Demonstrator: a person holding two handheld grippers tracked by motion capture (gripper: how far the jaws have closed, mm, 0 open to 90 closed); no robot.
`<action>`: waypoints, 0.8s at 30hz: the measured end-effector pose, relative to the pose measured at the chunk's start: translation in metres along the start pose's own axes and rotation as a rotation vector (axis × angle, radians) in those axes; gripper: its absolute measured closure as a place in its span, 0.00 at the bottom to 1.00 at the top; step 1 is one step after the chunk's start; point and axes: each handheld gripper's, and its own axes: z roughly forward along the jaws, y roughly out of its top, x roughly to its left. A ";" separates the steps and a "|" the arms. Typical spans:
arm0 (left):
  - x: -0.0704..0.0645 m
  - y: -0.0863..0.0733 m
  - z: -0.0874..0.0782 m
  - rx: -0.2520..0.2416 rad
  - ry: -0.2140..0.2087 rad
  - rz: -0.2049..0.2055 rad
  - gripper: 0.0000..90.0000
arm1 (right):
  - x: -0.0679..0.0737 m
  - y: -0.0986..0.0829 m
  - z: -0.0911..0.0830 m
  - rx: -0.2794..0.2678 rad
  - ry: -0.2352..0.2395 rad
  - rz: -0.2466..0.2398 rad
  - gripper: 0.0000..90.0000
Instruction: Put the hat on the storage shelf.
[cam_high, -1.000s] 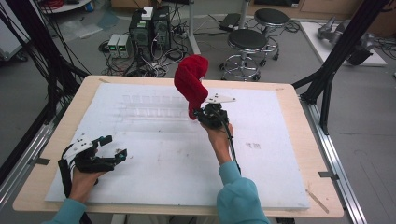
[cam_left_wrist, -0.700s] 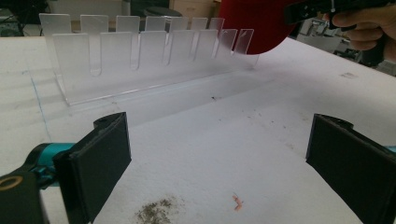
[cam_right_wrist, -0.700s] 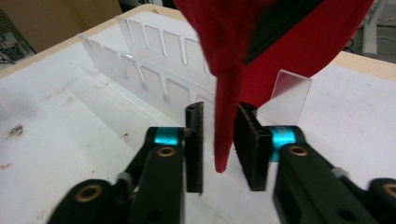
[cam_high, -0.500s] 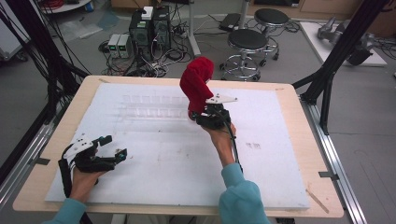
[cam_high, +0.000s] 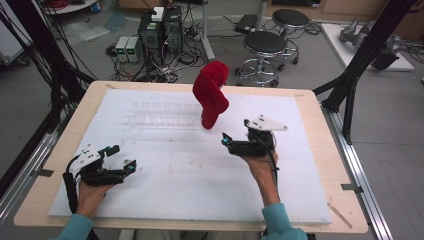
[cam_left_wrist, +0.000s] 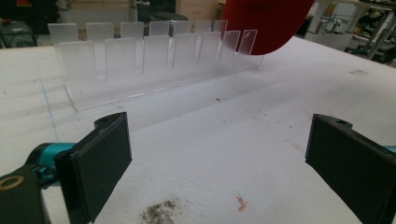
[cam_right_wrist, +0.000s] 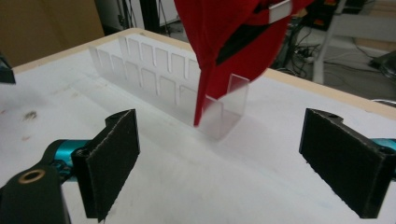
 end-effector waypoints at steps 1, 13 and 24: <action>0.000 0.000 0.000 -0.003 0.001 0.000 0.08 | -0.001 -0.003 -0.010 -0.004 0.003 -0.001 0.12; -0.003 -0.001 -0.001 -0.009 0.014 0.024 0.08 | -0.030 -0.079 -0.072 -0.055 -0.014 0.045 0.12; -0.007 -0.002 -0.002 -0.027 0.040 0.060 0.08 | -0.030 -0.091 -0.059 -0.146 0.000 0.024 0.11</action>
